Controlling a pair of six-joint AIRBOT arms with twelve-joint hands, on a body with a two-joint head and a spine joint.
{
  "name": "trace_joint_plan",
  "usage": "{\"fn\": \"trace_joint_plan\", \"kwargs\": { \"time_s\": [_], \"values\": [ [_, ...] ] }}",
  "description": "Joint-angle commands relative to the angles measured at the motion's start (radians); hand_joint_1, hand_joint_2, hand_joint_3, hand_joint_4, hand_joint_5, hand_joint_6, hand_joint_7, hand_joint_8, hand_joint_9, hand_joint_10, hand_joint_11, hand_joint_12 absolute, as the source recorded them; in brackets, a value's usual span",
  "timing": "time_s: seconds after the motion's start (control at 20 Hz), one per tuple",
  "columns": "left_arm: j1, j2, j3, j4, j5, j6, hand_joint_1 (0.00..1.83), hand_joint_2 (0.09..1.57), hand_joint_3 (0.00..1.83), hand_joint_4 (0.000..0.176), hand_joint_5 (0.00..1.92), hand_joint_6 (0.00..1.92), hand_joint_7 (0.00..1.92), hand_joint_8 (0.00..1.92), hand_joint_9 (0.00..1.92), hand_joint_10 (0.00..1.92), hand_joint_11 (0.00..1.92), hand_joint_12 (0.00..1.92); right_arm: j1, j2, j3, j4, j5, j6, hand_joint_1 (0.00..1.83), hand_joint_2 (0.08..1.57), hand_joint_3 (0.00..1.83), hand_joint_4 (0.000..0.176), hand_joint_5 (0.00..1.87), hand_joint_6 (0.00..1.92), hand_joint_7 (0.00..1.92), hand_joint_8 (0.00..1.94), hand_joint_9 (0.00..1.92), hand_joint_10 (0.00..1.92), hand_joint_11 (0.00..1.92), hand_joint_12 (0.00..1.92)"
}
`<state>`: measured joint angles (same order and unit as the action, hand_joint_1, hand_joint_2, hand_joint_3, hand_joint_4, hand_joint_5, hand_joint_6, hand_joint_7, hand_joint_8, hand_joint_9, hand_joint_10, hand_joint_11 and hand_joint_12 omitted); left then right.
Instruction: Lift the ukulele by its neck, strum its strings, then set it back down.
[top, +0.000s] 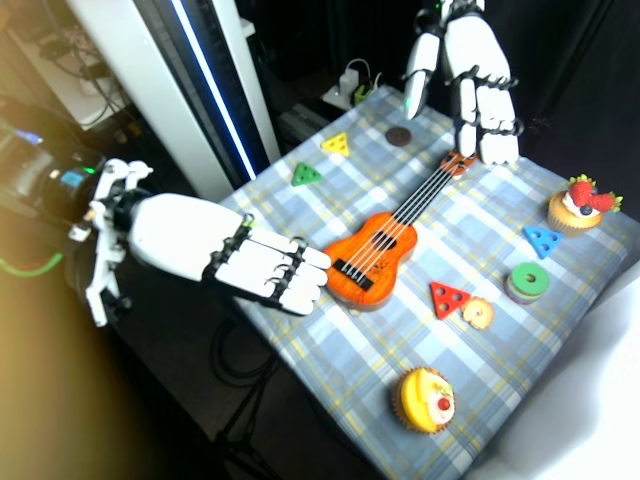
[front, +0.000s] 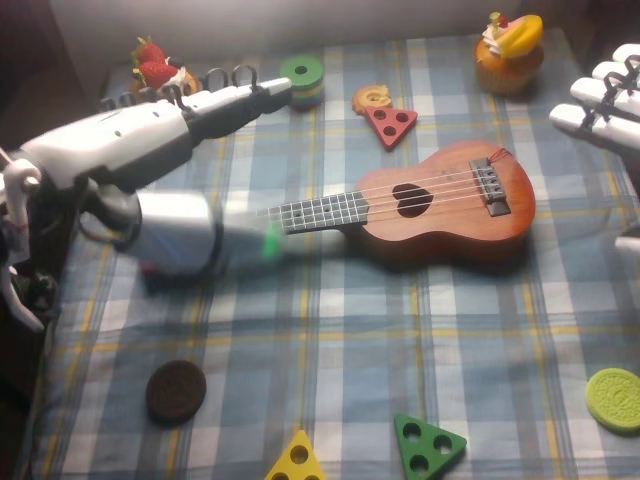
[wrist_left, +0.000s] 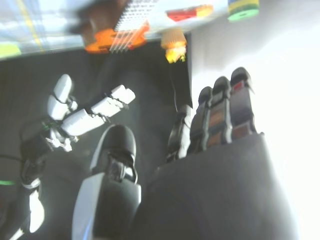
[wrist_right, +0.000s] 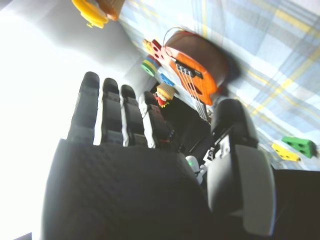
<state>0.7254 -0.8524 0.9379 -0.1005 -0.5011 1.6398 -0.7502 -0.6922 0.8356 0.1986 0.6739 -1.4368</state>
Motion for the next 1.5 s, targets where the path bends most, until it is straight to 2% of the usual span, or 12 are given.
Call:
{"fn": "trace_joint_plan", "kwargs": {
  "time_s": [0.0, 0.4, 0.55, 0.6, 0.85, 0.9, 0.95, 1.15, 1.2, 1.3, 1.4, 1.45],
  "values": [
    [-0.015, -0.004, 0.001, -0.012, -0.108, 0.0, 0.72, 0.97, 0.0, 0.08, 0.0, 0.0, 0.0, 0.0, 0.0, 0.0, 0.0, 0.23, 0.014, 0.003, 0.004, 0.003, 0.129, -0.003, 0.24, 1.3, 0.03, 0.0, 0.0, 0.0, 0.0, 0.0, 0.0, 0.0, 0.0, 0.0],
    [-0.019, -0.104, 0.065, -0.132, -0.035, 0.126, 0.85, 0.97, 0.01, 0.026, 0.0, 0.0, 0.05, 0.02, 0.04, 0.02, 0.05, 0.02, 0.014, -0.005, 0.005, 0.003, 0.138, -0.003, 0.27, 1.31, 0.01, 0.0, 0.0, 0.0, 0.0, 0.0, 0.0, 0.0, 0.0, 0.0],
    [-0.017, -0.146, 0.096, -0.208, -0.016, 0.199, 1.04, 1.04, 0.01, 0.0, 0.15, 0.02, 0.25, 0.04, 0.26, 0.17, 0.0, 1.57, 0.014, -0.005, 0.005, 0.005, 0.143, -0.003, 0.27, 1.32, 0.01, 0.0, 0.0, 0.0, 0.0, 0.0, 0.0, 0.0, 0.0, 0.0],
    [-0.016, -0.162, 0.108, -0.25, -0.011, 0.24, 1.08, 1.04, 0.0, 0.0, 0.24, 0.01, 0.32, 0.04, 0.15, 0.63, 0.0, 1.79, 0.014, -0.006, 0.005, 0.005, 0.144, -0.003, 0.28, 1.32, 0.01, 0.0, 0.0, 0.0, 0.0, 0.0, 0.0, 0.0, 0.0, 0.0],
    [-0.009, -0.208, 0.152, -0.373, 0.007, 0.351, 1.16, 1.05, 0.0, 0.0, 0.43, 0.03, 0.45, 0.08, 0.05, 1.27, 0.0, 1.92, 0.014, -0.007, 0.004, 0.005, 0.147, -0.002, 0.32, 1.32, 0.0, 0.0, 0.0, 0.0, 0.0, 0.0, 0.0, 0.0, 0.0, 0.0],
    [-0.007, -0.215, 0.16, -0.383, 0.01, 0.351, 1.18, 1.06, 0.0, 0.0, 0.5, 0.08, 0.36, 0.54, 0.06, 1.46, 0.0, 1.92, 0.014, -0.006, 0.004, 0.005, 0.15, -0.002, 0.34, 1.32, 0.0, 0.0, 0.0, 0.0, 0.0, 0.0, 0.0, 0.0, 0.0, 0.0],
    [-0.002, -0.223, 0.168, -0.392, 0.014, 0.352, 1.17, 1.06, 0.0, 0.0, 0.52, 0.17, 0.24, 1.04, 0.07, 1.59, 0.0, 1.92, 0.014, -0.005, 0.003, 0.005, 0.155, -0.002, 0.37, 1.33, 0.01, 0.0, 0.0, 0.0, 0.0, 0.0, 0.0, 0.0, 0.0, 0.0],
    [0.014, -0.249, 0.184, -0.45, 0.024, 0.408, 1.14, 1.09, 0.0, 0.003, 0.48, 0.82, 0.32, 1.34, 0.18, 1.7, 0.08, 1.92, 0.014, 0.005, -0.001, 0.009, 0.18, 0.001, 0.39, 1.34, 0.01, 0.0, 0.0, 0.0, 0.0, 0.0, 0.0, 0.0, 0.0, 0.0],
    [0.018, -0.25, 0.185, -0.453, 0.024, 0.408, 1.03, 1.25, 0.01, 0.0, 0.6, 1.37, 0.28, 1.52, 0.17, 1.81, 0.1, 1.92, 0.014, 0.007, -0.002, 0.009, 0.184, 0.001, 0.46, 1.34, 0.01, 0.0, 0.0, 0.0, 0.0, 0.0, 0.0, 0.0, 0.0, 0.0],
    [0.022, -0.254, 0.19, -0.464, 0.024, 0.408, 1.09, 1.32, 0.0, 0.007, 0.59, 1.5, 0.61, 1.63, 0.31, 1.79, 0.2, 1.92, 0.014, 0.013, -0.005, 0.012, 0.196, 0.001, 0.54, 1.34, 0.0, 0.0, 0.0, 0.0, 0.0, 0.0, 0.0, 0.0, 0.0, 0.0],
    [0.02, -0.253, 0.19, -0.466, 0.021, 0.408, 1.12, 1.23, 0.0, 0.0, 0.77, 1.32, 0.63, 1.8, 0.57, 1.91, 0.53, 1.92, 0.014, 0.019, -0.008, 0.015, 0.21, 0.001, 0.53, 1.34, 0.0, 0.0, 0.0, 0.0, 0.0, 0.0, 0.0, 0.0, 0.0, 0.0],
    [0.019, -0.252, 0.189, -0.466, 0.018, 0.408, 1.26, 1.1, 0.0, 0.0, 0.68, 1.87, 0.79, 1.92, 0.9, 1.92, 0.98, 1.92, 0.014, 0.022, -0.01, 0.015, 0.218, 0.001, 0.52, 1.34, 0.0, 0.0, 0.0, 0.0, 0.0, 0.0, 0.0, 0.0, 0.0, 0.0]
  ]
}}
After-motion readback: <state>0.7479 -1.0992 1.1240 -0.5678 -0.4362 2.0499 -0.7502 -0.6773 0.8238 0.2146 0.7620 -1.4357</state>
